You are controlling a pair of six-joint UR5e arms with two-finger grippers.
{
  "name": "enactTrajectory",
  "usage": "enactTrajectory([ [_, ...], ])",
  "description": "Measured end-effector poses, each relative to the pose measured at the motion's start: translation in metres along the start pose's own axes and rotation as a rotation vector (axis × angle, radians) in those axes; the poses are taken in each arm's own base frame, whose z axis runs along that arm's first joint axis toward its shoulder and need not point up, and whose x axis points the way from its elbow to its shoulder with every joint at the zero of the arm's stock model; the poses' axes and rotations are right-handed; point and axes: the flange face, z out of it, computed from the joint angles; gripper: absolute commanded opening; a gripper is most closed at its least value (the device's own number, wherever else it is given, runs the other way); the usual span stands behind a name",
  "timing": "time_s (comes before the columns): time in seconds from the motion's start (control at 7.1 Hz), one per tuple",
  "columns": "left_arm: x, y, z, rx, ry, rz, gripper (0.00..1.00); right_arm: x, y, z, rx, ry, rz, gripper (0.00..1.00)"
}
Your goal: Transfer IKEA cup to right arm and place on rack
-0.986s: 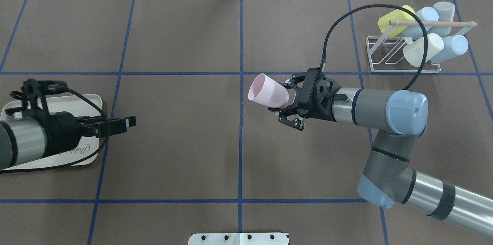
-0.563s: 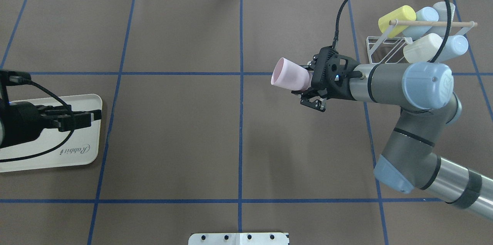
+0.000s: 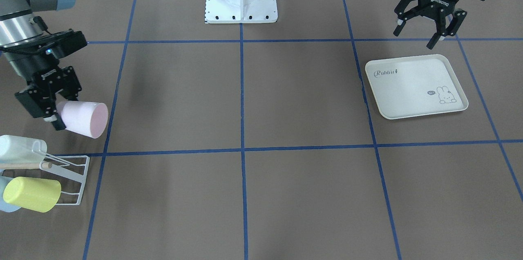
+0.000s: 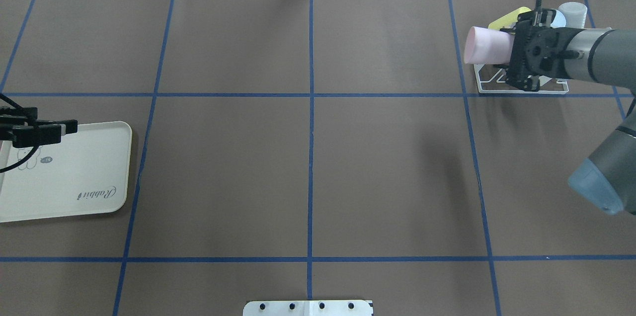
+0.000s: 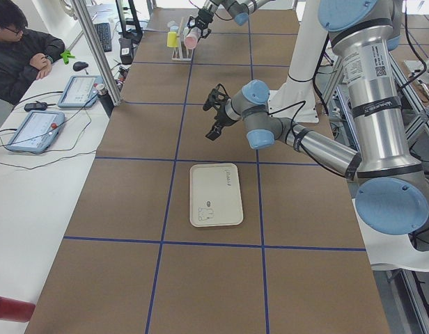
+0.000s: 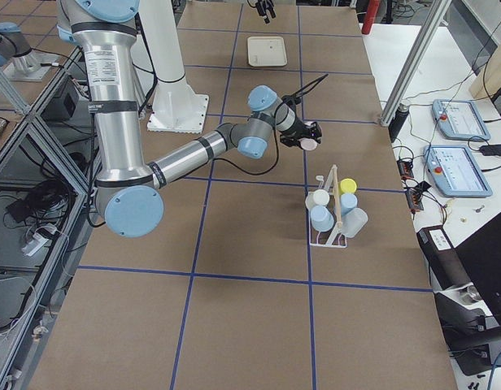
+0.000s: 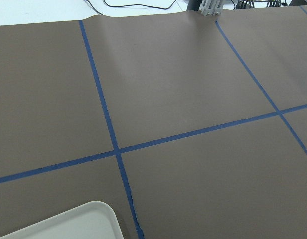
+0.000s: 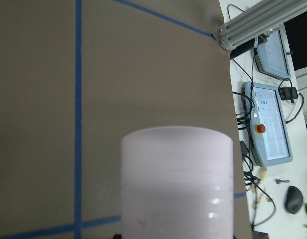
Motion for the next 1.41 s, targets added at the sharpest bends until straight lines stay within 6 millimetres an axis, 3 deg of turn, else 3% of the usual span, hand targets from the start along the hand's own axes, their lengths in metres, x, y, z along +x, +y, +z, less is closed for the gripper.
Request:
enactTrajectory([
  [0.14, 0.0, 0.0, 0.0, 0.001, 0.001, -0.003, 1.0, 0.009, 0.02, -0.004, -0.096, 0.059, -0.125, 0.0],
  [0.28, 0.0, -0.001, 0.0, 0.001, 0.002, -0.004, 1.0, 0.023, 0.026, -0.014, -0.214, 0.091, -0.247, 0.0],
  [0.7, 0.001, -0.001, 0.001, 0.002, 0.005, -0.007, 1.0, 0.042, 0.029, -0.033, -0.45, 0.09, -0.546, 0.0],
  [0.99, 0.002, -0.001, 0.001, 0.002, 0.006, -0.011, 1.0, 0.033, 0.029, -0.028, -0.522, 0.049, -0.629, 0.0],
  [1.41, 0.003, -0.002, 0.001, 0.003, 0.008, -0.016, 1.0, 0.005, 0.012, -0.013, -0.622, 0.023, -0.722, 0.0],
])
